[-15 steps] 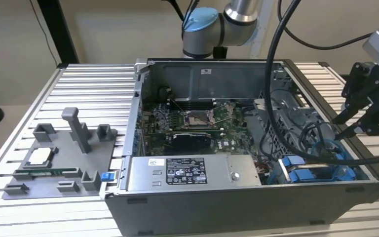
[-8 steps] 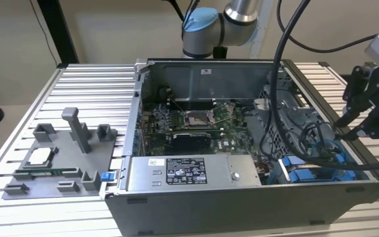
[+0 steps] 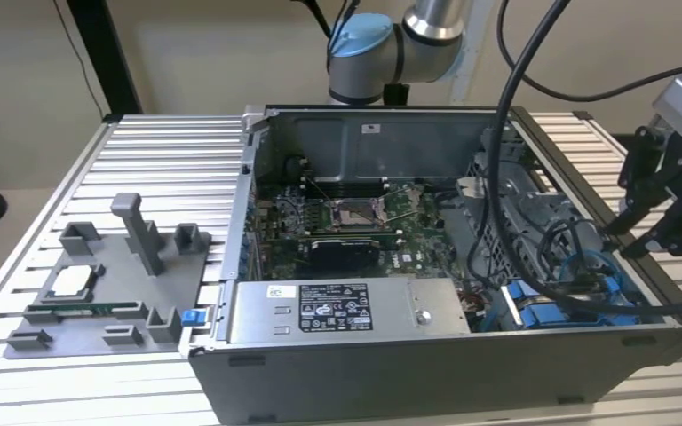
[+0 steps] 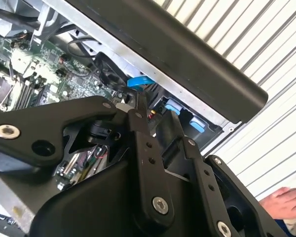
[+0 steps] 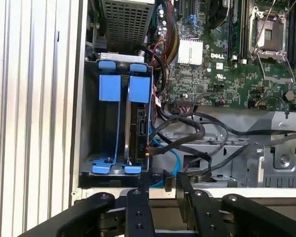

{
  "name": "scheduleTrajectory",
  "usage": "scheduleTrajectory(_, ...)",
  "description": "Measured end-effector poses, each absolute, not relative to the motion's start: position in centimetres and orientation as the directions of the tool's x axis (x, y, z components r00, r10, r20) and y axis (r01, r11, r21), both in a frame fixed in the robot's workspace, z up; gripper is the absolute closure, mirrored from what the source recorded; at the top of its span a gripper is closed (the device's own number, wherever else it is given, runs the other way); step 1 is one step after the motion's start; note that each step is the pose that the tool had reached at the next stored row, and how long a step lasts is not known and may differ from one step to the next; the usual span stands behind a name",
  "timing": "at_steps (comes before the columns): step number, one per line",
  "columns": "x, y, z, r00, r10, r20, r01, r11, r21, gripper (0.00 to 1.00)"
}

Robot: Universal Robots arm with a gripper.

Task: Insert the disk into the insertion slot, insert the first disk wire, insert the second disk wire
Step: 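Insert the second disk wire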

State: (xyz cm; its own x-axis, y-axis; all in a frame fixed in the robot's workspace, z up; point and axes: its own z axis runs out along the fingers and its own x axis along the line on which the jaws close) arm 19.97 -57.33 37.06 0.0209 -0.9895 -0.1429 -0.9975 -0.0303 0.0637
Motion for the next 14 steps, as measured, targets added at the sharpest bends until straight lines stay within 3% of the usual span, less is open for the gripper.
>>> scheduleTrajectory(10, 19.97, -57.25, 36.55, 0.021, -0.989, -0.143, -0.998, -0.03, 0.057, 0.0)
scheduleTrajectory(14, 20.15, -57.23, 36.49, 0.017, -0.99, -0.143, -0.996, -0.03, 0.084, 0.0)
